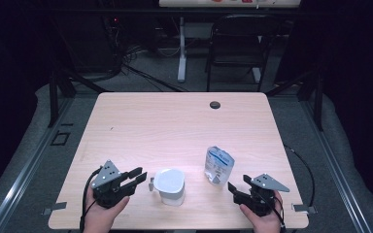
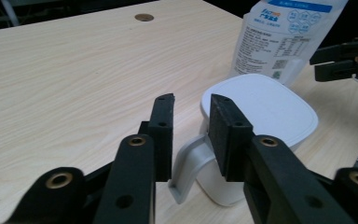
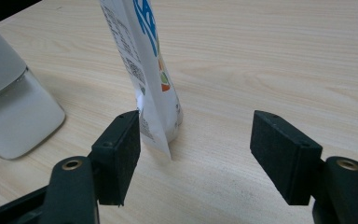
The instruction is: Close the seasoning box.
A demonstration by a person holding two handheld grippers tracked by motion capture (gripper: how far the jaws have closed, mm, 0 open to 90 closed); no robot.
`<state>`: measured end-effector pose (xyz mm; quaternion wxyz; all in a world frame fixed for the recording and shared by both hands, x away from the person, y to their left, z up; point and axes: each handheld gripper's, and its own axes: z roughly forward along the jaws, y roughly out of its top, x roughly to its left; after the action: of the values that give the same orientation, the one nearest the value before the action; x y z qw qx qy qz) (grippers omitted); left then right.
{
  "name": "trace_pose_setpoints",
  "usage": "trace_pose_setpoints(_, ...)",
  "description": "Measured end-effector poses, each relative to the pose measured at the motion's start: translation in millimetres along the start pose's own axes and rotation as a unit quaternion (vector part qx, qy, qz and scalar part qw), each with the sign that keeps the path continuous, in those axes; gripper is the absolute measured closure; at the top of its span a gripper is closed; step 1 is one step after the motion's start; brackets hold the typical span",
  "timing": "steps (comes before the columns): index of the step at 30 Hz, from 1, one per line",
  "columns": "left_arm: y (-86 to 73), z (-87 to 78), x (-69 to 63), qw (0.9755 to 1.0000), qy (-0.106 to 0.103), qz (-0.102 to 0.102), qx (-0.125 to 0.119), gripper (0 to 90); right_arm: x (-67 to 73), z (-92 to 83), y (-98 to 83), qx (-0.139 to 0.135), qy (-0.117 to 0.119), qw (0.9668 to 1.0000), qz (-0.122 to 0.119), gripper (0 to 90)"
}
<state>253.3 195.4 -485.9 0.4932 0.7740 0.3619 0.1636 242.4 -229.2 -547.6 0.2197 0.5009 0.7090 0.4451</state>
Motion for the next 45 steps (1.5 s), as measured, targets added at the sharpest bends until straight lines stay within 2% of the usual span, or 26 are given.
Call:
trace_pose_setpoints(4, -2.1, -3.8, 3.0, 0.9999, 0.008, -0.01, 0.0, 66.9, 0.5, -0.9, 0.5, -0.002, 0.001, 1.0, -0.001, 33.2)
trace_pose_setpoints(9, -4.3, -10.9, 5.6, 0.9998, 0.019, -0.011, 0.0, 60.5, 1.0, -2.7, 1.5, -0.006, 0.001, 1.0, -0.001, 33.2)
trace_pose_setpoints(13, -8.1, -19.1, 9.2, 0.9992, 0.036, -0.016, -0.008, 53.1, 1.3, -4.2, 1.9, -0.007, 0.0, 1.0, 0.001, 33.2)
trace_pose_setpoints(16, -11.9, -22.6, 13.2, 0.9988, 0.044, -0.02, -0.005, 50.4, 1.1, -5.4, 2.2, -0.009, -0.001, 1.0, 0.0, 33.2)
trace_pose_setpoints(27, -37.3, -34.1, 30.0, 0.9968, 0.066, -0.045, 0.007, 49.3, -1.4, -6.4, 2.4, -0.008, -0.002, 1.0, 0.001, 33.2)
trace_pose_setpoints(29, -43.1, -34.6, 34.0, 0.9961, 0.07, -0.051, 0.014, 49.2, -1.9, -6.7, 2.3, -0.009, -0.004, 0.9999, 0.0, 33.2)
trace_pose_setpoints(31, -49.6, -33.4, 37.6, 0.9954, 0.073, -0.061, 0.01, 49.3, -2.1, -6.9, 2.3, -0.009, -0.005, 0.9999, 0.001, 33.2)
trace_pose_setpoints(33, -54.5, -34.3, 41.4, 0.9947, 0.08, -0.062, 0.019, 49.0, -2.2, -7.1, 2.2, -0.009, -0.005, 0.9999, 0.0, 33.2)
trace_pose_setpoints(37, -61.9, -35.3, 46.7, 0.9937, 0.092, -0.06, 0.021, 48.8, -1.5, -7.6, 2.4, -0.009, -0.009, 0.9999, -0.003, 33.2)
trace_pose_setpoints(45, -72.4, -34.0, 55.4, 0.9923, 0.099, -0.07, 0.026, 48.1, -1.9, -7.2, 1.3, -0.015, -0.014, 0.9998, -0.007, 33.1)
